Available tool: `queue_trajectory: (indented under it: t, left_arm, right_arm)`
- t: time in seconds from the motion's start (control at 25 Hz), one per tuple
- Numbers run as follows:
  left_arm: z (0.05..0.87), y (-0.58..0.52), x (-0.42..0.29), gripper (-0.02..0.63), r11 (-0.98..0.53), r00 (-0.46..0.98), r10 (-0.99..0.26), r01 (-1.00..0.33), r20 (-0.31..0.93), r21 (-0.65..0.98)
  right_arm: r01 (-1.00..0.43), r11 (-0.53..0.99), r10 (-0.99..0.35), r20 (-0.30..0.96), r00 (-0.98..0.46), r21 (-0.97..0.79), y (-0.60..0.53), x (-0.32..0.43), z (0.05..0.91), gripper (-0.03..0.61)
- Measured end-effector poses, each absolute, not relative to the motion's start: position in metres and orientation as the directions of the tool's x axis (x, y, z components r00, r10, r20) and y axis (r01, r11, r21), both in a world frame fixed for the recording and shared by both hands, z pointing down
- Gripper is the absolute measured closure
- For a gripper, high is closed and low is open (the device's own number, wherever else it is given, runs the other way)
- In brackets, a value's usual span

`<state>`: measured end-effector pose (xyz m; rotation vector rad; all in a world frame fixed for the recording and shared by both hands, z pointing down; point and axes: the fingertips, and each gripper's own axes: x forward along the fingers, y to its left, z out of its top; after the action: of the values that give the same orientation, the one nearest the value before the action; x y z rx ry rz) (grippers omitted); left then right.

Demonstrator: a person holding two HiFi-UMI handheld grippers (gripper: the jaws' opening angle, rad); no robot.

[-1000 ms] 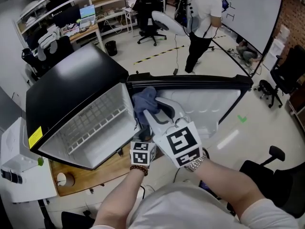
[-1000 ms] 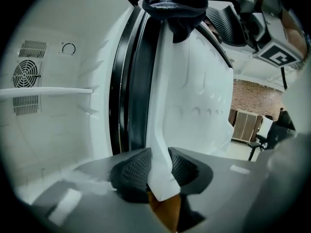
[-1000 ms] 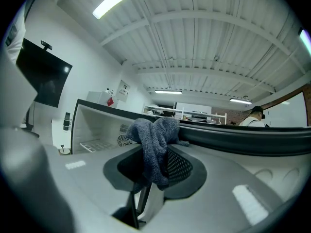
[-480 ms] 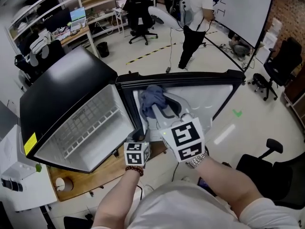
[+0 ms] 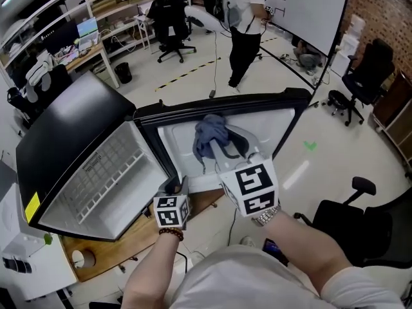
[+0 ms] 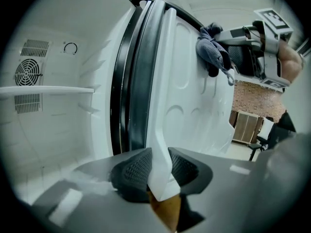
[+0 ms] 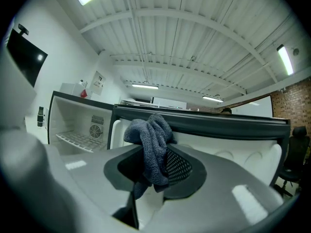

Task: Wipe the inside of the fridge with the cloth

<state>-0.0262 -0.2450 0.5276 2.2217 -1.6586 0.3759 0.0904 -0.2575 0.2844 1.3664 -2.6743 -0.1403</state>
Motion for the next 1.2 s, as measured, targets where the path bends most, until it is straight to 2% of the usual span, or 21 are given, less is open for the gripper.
queue_trajectory:
  t: [0.8,1.2]
  left_arm:
    - [0.528,-0.244,-0.027,0.508,-0.248,0.272,-0.869,-0.962,0.414,0.11]
    - [0.528,-0.243,-0.028,0.508,-0.244,0.268,-0.87,-0.963,0.414,0.11]
  right_arm:
    - [-0.935,0.333,-0.943,0.064,-0.327,0.121,-0.281,0.239,0.284,0.479]
    - [-0.955,0.27,-0.963,0.045,-0.267,0.123,-0.281,0.275,0.279,0.479]
